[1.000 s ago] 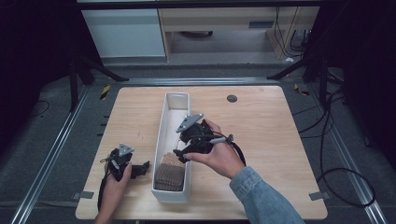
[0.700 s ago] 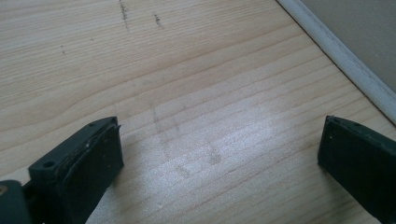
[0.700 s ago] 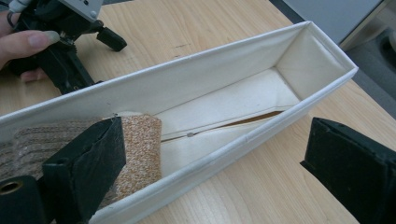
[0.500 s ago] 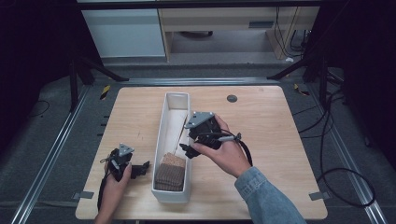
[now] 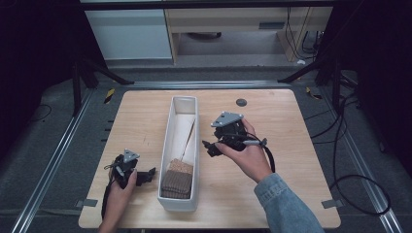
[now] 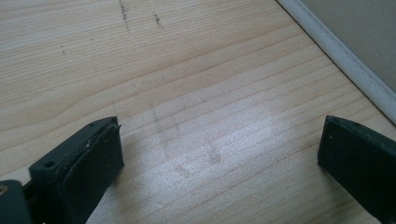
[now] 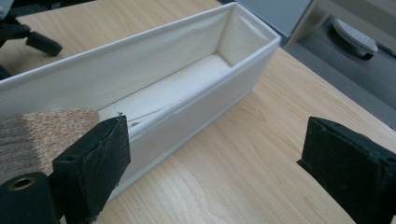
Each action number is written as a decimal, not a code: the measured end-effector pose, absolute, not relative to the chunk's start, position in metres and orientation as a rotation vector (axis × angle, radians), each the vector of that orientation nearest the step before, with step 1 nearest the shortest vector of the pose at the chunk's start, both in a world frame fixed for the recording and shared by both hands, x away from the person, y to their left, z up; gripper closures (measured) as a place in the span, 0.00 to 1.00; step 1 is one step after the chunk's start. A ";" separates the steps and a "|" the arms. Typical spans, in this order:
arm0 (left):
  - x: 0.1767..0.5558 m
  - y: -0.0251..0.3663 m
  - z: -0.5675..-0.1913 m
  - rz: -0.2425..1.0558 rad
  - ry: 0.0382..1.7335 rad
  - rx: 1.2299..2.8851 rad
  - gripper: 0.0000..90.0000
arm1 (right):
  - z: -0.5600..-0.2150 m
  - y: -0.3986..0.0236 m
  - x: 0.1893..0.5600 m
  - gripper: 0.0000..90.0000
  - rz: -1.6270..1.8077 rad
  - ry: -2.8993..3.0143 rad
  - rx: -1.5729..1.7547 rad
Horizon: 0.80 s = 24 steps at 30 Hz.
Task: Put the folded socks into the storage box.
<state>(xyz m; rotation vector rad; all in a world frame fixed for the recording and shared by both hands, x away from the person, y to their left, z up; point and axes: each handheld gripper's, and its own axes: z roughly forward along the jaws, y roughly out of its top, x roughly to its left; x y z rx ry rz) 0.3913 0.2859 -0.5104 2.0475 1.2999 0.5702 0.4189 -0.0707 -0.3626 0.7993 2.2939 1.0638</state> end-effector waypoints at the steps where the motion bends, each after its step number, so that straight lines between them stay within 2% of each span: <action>1: 0.391 0.286 -0.510 0.570 1.300 2.048 0.00 | -0.362 -0.074 0.419 0.09 1.063 2.282 0.812; 15: 0.391 0.286 -0.510 0.570 1.300 2.047 0.00 | -0.375 -0.117 0.423 0.10 1.068 2.182 0.972; 24: 0.391 0.286 -0.510 0.570 1.300 2.047 0.00 | -0.381 -0.137 0.426 0.14 1.071 2.137 1.013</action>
